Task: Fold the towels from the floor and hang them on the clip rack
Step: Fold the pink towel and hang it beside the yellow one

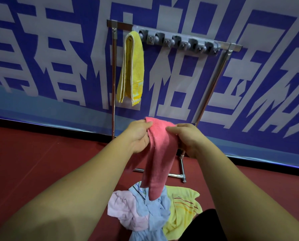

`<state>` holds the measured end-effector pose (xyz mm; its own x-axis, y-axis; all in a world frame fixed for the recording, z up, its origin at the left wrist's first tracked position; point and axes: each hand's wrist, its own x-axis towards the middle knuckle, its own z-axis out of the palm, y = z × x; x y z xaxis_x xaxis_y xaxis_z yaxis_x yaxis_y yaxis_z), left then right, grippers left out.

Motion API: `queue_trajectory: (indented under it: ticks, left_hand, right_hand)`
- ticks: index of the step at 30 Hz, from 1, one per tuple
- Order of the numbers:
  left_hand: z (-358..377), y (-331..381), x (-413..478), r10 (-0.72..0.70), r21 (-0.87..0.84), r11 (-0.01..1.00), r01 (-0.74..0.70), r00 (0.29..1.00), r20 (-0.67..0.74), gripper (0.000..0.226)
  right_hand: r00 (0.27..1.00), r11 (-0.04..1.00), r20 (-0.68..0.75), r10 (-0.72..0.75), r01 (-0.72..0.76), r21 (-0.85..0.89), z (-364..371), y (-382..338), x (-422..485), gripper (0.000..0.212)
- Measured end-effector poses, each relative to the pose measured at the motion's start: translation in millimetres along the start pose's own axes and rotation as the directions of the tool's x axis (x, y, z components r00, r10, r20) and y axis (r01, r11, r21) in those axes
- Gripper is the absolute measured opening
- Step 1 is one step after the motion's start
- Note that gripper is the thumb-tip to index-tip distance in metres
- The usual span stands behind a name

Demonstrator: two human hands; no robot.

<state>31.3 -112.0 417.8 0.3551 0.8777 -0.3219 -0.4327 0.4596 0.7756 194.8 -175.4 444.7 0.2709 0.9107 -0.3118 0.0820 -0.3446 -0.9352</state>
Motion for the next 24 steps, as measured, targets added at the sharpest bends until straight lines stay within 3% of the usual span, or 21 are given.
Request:
queue_trajectory:
  ticks: [7, 11, 13, 15, 17, 20, 24]
  left_hand:
    - [1, 13, -6, 0.078, -0.102, 0.991, -0.083, 0.995, -0.056, 0.032]
    - [-2, 20, -8, 0.088, -0.155, 0.983, -0.100, 0.993, -0.084, 0.031]
    - [-11, 26, -12, 0.062, 0.082, 0.995, -0.056, 0.995, -0.077, 0.031]
    - [-23, 36, -13, 0.082, 0.439, 0.898, -0.019, 0.989, -0.124, 0.038]
    - [-23, 53, -10, 0.210, 0.578, 0.812, -0.085, 0.966, -0.153, 0.035]
    - [12, 84, -10, 0.305, 0.545, 0.793, -0.275, 0.952, 0.037, 0.014]
    - [65, 115, -26, 0.143, 0.521, 0.791, -0.319, 0.926, 0.349, 0.020]
  right_hand:
    - [0.990, 0.995, 0.138, 0.015, -0.002, -0.095, 3, -3, -2, 0.023]
    - [0.991, 0.995, 0.104, -0.084, 0.089, -0.040, 5, -11, 1, 0.022]
    - [0.992, 0.993, 0.050, -0.118, 0.118, 0.008, 1, -24, 2, 0.025]
    - [0.988, 0.988, 0.041, -0.148, 0.149, -0.029, -4, -43, -1, 0.023]
    - [0.983, 0.984, 0.093, -0.158, 0.165, -0.067, -8, -65, -5, 0.021]
    - [0.970, 0.980, 0.183, -0.159, 0.178, -0.092, -14, -101, -13, 0.034]
    - [0.952, 0.978, 0.267, -0.150, 0.183, -0.103, -32, -142, -25, 0.039]
